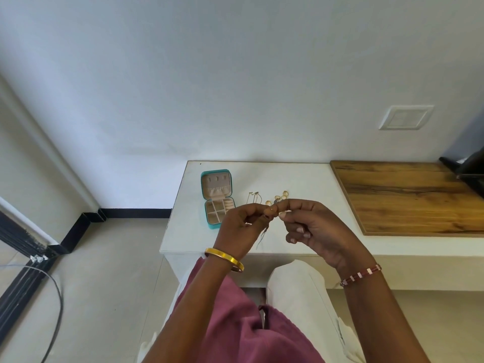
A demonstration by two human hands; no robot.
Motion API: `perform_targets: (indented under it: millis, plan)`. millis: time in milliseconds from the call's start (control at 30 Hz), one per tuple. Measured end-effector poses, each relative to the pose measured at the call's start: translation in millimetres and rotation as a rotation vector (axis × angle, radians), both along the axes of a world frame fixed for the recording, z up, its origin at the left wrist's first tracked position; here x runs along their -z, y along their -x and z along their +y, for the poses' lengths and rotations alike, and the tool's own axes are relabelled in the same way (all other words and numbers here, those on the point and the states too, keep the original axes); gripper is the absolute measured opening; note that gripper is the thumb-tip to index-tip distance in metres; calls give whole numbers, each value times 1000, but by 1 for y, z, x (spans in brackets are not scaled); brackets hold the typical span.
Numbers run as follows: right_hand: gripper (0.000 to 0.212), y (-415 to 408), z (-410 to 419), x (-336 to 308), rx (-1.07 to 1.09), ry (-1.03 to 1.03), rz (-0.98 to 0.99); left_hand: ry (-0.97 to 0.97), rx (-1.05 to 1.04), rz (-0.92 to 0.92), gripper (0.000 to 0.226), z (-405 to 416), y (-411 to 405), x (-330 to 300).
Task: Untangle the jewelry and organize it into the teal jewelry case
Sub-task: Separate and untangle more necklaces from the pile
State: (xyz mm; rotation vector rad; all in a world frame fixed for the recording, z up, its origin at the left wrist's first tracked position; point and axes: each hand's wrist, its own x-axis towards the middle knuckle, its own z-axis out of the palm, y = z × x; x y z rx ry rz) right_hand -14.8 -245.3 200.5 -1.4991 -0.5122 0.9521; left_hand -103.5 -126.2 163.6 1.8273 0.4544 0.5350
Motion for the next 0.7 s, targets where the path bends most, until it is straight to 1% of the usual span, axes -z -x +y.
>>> perform_targets:
  millis: [100,167,233,333,367,500,567,700]
  plan:
    - [23,0,1,1,-7,26,38,9,11,-1,20,2,1,1]
    - [23,-1,0,1,14,20,50,26,-6,-8,20,2,2,2]
    - [25,-2,1,2,51,12,17,7,-34,-19,19,3,1,2]
    - [30,-2,3,5,102,22,-50,-77,-56,-7,25,7,2,3]
    - [31,-2,4,6,114,30,-57,-74,-56,-7,26,8,3,3]
    - [30,0,6,6,149,42,-56,-3,-64,-32,23,10,7,2]
    - [31,0,6,7,165,24,-58,69,-48,-56,23,10,8,1]
    - [28,1,6,7,167,21,-138,155,6,-74,22,11,10,0]
